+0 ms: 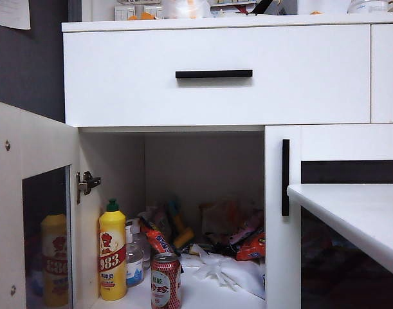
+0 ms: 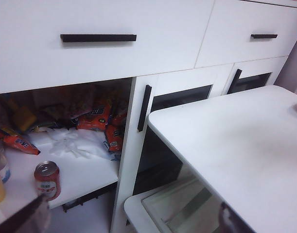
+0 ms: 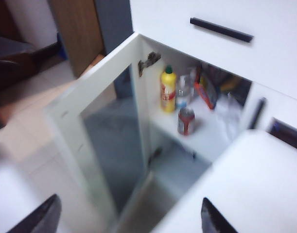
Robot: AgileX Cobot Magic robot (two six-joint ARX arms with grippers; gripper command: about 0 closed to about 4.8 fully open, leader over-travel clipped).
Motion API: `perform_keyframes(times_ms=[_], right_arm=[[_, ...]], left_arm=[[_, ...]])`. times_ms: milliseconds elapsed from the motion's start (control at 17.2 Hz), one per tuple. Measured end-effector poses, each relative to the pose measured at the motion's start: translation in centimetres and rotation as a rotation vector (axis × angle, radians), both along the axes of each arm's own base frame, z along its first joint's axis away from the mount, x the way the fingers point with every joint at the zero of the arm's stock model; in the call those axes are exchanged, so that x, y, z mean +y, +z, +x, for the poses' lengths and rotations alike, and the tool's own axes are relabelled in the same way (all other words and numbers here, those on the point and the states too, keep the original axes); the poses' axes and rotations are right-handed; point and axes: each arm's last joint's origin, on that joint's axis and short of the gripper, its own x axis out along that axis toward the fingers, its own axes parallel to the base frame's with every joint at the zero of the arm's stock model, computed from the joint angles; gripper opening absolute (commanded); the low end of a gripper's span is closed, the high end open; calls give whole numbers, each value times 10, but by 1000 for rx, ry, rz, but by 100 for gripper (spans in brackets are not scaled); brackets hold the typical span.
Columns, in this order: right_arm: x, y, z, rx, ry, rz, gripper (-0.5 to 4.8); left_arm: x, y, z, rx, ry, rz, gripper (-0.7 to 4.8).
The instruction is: Open the left door of the white cabinet, pick up a can of beverage from the table on the right, place it inside the cabinet, and finally close the cabinet door.
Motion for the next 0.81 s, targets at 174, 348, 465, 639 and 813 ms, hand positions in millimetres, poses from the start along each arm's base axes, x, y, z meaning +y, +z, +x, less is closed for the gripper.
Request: perform_keyframes(times_ms=[174, 348, 465, 639, 813], right_arm=[[28, -45, 37, -103, 3, 81, 366], [45, -76, 60, -119, -2, 98, 366], [47, -77, 64, -174, -4, 149, 366], [46, -71, 63, -219, -4, 183, 366], [46, -72, 63, -215, -4, 181, 366]], left_arm=[[3, 4, 0, -48, 71, 40, 479], [7, -1, 2, -90, 212, 186, 377], [13, -6, 2, -70, 321, 318, 226], [14, -16, 5, -53, 406, 519, 68], [5, -34, 23, 73, 420, 749, -6]])
